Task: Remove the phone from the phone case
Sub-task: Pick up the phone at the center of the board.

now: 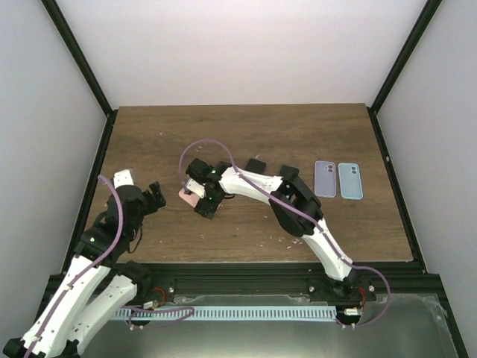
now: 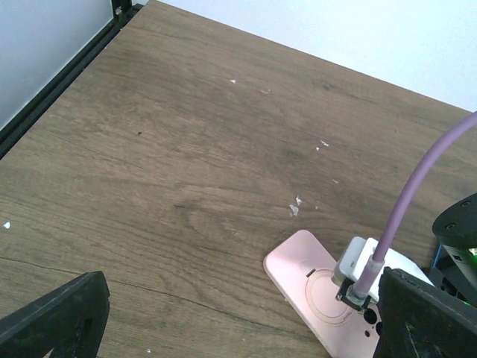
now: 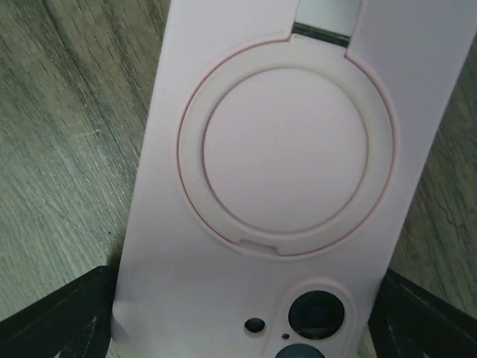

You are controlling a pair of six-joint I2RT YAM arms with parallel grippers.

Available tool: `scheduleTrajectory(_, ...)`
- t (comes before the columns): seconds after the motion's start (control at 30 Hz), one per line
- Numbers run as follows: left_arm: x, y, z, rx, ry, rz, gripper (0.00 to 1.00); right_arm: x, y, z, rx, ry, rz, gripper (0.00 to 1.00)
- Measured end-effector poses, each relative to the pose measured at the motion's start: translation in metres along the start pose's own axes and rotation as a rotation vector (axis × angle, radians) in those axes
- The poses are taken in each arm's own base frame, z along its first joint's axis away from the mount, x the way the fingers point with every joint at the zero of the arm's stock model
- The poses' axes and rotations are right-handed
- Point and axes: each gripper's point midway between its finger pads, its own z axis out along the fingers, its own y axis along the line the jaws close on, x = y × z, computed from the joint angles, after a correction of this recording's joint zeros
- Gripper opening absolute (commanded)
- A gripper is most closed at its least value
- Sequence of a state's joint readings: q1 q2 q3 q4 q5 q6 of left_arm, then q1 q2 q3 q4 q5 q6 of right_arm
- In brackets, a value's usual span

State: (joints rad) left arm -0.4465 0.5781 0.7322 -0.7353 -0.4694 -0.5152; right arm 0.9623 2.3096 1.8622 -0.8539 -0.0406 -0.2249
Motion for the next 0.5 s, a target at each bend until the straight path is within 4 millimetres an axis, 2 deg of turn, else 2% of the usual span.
scheduleTrajectory(0.13, 0.000, 0.000, 0.000, 0.001, 0.001, 0.000, 1.00, 0.000, 0.002, 0.000, -0.004, -0.017, 0.009, 0.73)
scheduleTrajectory(0.3, 0.002, -0.001, 0.000, 0.009, 0.005, 0.004, 0.96, 0.008, 0.007, -0.003, -0.024, -0.079, -0.009, 0.65)
scheduleTrajectory(0.43, 0.005, -0.007, 0.002, 0.042, 0.014, 0.018, 0.85, 0.045, 0.025, -0.016, -0.096, -0.063, -0.073, 0.64)
scheduleTrajectory(0.5, 0.009, -0.019, 0.003, 0.104, 0.033, 0.040, 0.80, 0.065, 0.035, -0.024, -0.145, -0.053, -0.100, 0.64)
